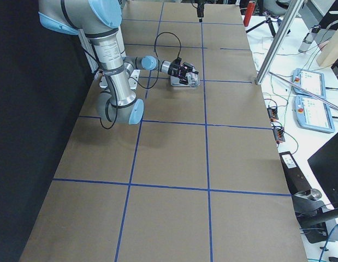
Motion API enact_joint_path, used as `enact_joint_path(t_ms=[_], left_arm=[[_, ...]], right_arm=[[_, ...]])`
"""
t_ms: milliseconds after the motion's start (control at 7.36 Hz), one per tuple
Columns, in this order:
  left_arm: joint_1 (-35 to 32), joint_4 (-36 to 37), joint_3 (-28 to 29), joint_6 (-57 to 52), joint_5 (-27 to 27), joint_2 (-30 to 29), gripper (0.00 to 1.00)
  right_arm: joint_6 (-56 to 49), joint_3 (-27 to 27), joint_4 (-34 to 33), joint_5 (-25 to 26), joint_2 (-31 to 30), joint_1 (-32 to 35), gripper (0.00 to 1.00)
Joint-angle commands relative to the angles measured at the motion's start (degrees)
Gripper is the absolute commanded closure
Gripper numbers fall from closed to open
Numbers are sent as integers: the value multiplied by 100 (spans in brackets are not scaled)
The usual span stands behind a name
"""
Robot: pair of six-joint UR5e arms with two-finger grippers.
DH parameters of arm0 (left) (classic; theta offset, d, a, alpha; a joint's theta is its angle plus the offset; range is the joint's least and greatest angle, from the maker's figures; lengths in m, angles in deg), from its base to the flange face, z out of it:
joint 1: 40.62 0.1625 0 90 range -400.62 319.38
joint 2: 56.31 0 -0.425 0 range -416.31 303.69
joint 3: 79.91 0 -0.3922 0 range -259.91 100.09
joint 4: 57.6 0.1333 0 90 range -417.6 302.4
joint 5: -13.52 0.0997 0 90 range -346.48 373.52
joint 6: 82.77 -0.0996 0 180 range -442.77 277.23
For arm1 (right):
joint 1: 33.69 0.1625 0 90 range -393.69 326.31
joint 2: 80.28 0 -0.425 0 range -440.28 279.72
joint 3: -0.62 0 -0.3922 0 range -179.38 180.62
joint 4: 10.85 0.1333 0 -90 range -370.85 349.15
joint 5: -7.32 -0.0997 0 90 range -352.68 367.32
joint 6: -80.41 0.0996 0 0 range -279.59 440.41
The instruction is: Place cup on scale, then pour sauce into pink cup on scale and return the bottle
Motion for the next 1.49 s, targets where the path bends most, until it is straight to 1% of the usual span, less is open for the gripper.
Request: enact_joint_path(t_ms=[0,407,679,1086,1222,1358], left_arm=[[0,0,6,9,0,0,23],[0,0,6,9,0,0,23],[0,0,-3,9,0,0,23],[0,0,-11,9,0,-9,23],[0,0,-3,9,0,-9,23],[0,0,-11,9,0,-9,23]], right_arm=[[-179,3,-3,80,3,-3,100],[-172,20,-3,98,3,-12,100],[-85,633,32,80,-294,-64,100],[30,671,76,72,-357,-91,100],[683,680,93,19,-314,-152,100],[1212,706,259,-155,-357,-179,100]])
